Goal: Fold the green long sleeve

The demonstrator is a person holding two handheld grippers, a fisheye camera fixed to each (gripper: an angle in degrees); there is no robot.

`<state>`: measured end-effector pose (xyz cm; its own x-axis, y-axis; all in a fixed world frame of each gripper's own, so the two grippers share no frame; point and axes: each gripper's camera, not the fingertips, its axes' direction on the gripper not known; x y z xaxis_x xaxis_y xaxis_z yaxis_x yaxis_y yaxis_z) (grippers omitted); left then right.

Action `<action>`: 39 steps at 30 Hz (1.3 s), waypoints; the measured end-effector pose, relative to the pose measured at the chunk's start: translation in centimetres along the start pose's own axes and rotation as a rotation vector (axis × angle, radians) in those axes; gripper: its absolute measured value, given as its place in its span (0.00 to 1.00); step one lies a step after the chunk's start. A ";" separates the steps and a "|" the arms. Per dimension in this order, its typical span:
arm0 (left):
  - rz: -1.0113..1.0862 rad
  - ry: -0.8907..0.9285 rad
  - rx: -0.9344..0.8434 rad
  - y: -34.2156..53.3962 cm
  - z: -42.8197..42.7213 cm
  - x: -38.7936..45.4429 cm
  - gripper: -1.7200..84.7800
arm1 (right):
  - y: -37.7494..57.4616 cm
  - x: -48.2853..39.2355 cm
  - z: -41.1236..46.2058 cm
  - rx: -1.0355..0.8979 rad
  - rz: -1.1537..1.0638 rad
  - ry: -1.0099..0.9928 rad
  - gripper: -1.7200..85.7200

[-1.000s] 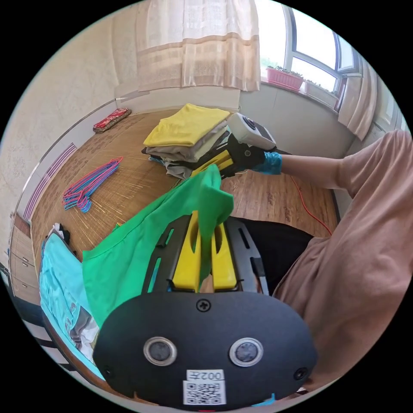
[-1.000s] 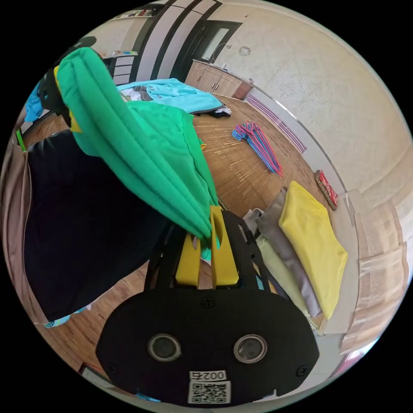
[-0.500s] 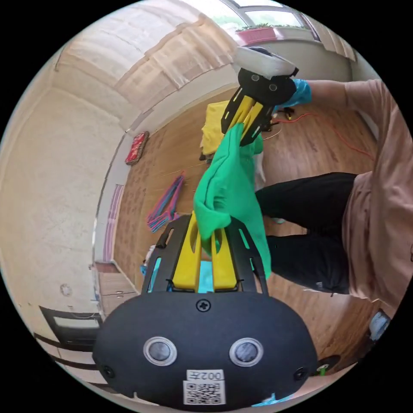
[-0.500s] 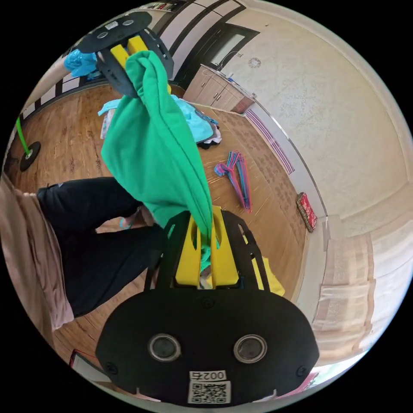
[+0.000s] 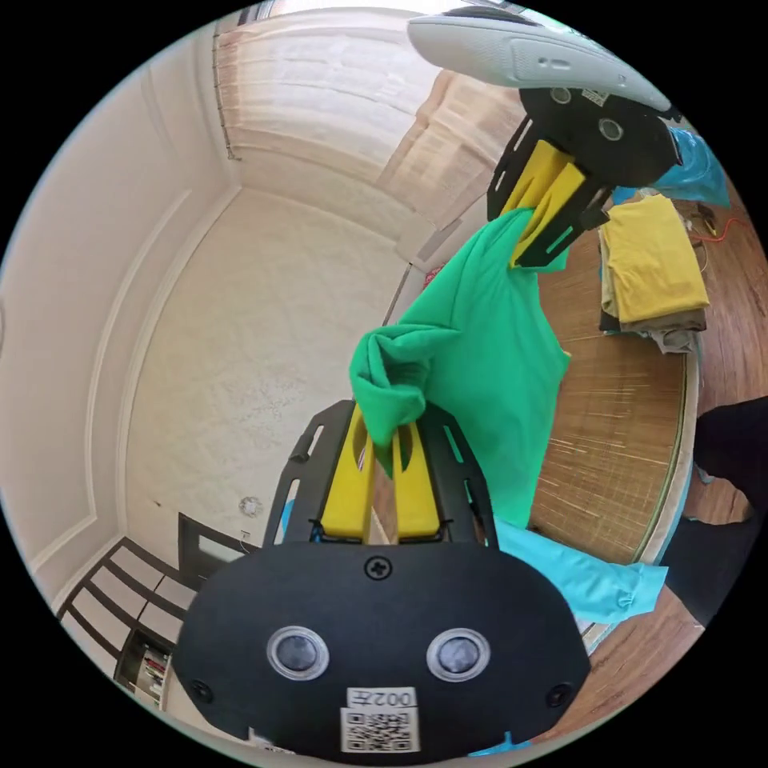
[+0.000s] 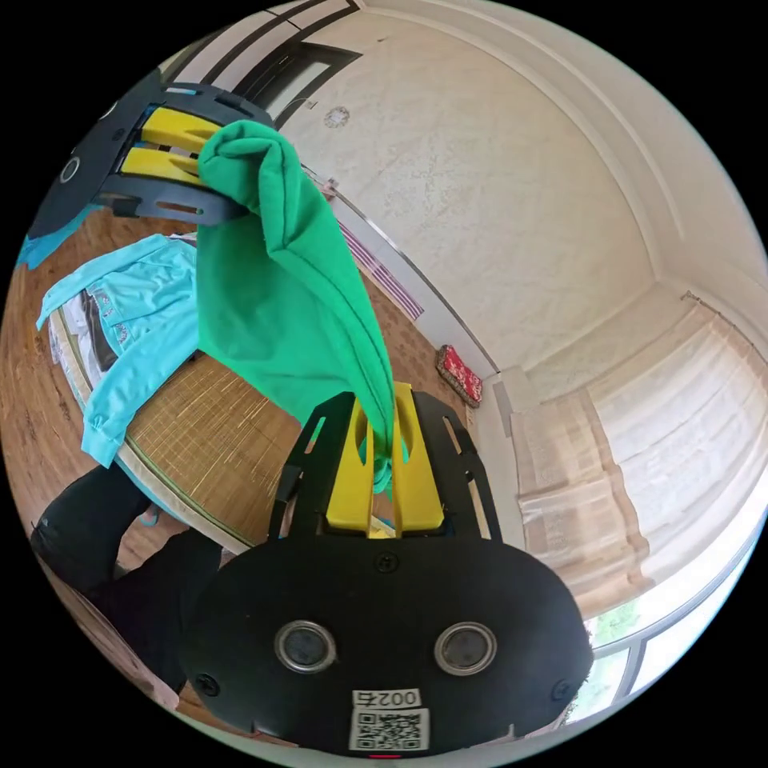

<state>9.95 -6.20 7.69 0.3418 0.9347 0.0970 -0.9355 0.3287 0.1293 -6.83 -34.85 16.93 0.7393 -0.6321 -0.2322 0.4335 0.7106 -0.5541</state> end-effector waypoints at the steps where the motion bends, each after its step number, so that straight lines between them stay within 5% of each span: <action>1: -0.002 0.042 0.010 1.0 0.1 0.9 0.01 | 0.8 -0.7 0.2 -0.013 -0.013 -0.024 0.02; 11: -0.125 0.747 0.001 14.3 0.6 16.6 0.01 | 15.0 -15.0 4.1 -0.230 -0.213 -0.456 0.03; 16: -0.243 0.941 -0.072 18.7 -0.9 22.1 0.02 | 20.4 -20.1 3.7 -0.247 -0.239 -0.574 0.06; 39: -0.385 0.918 -0.219 24.4 -6.1 23.3 0.10 | 30.0 -22.2 1.8 -0.220 -0.181 -0.569 0.12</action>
<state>-5.44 24.40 7.13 0.5089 0.4724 -0.7196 -0.8035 0.5607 -0.2001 -9.29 1.10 6.89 0.8485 -0.4301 0.3085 0.5063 0.4895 -0.7100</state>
